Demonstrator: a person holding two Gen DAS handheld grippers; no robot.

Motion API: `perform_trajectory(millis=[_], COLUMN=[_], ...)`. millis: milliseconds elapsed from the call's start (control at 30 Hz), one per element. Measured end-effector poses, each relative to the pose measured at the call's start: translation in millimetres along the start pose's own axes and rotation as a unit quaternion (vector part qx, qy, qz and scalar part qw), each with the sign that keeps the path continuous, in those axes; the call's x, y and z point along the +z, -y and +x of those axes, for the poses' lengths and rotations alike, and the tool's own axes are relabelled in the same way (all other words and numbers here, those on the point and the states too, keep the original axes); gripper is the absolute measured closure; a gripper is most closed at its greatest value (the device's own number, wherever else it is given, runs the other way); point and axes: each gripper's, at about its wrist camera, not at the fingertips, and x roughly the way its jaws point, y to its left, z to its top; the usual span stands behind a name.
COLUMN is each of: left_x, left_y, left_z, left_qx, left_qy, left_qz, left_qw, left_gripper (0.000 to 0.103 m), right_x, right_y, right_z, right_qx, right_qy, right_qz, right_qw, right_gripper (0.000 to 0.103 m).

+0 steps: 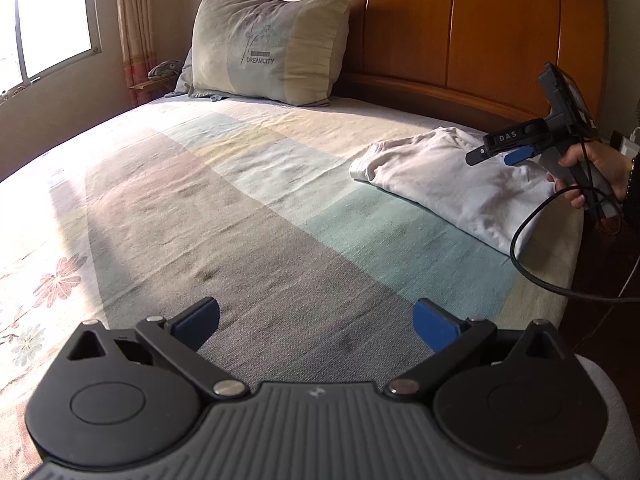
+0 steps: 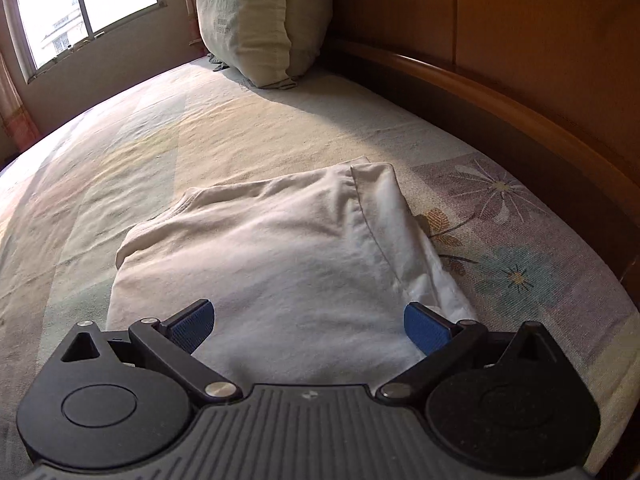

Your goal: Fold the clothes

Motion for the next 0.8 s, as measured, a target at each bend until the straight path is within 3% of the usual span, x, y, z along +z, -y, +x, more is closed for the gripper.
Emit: perform_trajectory(millis=[133, 233, 333, 500, 567, 800], left_x=[0, 2, 1, -3, -4, -10], left_y=[0, 0, -1, 1, 4, 8], left_z=[-4, -7, -16, -14, -14, -15], left_qx=[0.004, 0.006, 0.013, 0.006, 0.002, -0.006], left_qy=[0.007, 0.007, 0.022, 0.006, 0.003, 0.002], left_qz=[0.007, 0.004, 0.013, 0.032, 0.036, 0.043], left_qw=[0.9999, 0.9999, 0.9996, 0.9995, 0.9993, 0.9991], left_gripper=[0.001, 0.001, 0.001, 0.001, 0.001, 0.001], right_x=[-14, -23, -31, -43, -51, -69], right_y=[-9, -17, -27, -63, -73, -55], right_z=[-32, -16, -15, -32, -21, -61], right_qx=[0.051, 0.042, 0.027, 0.099, 0.101, 0.072], right_qy=[0.038, 0.001, 0.002, 0.020, -0.017, 0.011], right_qz=[0.021, 0.001, 0.005, -0.037, -0.053, -0.001], right_qw=[0.998, 0.999, 1.000, 0.994, 0.993, 0.997], right_gripper=[0.000, 0.000, 0.000, 0.000, 0.000, 0.000])
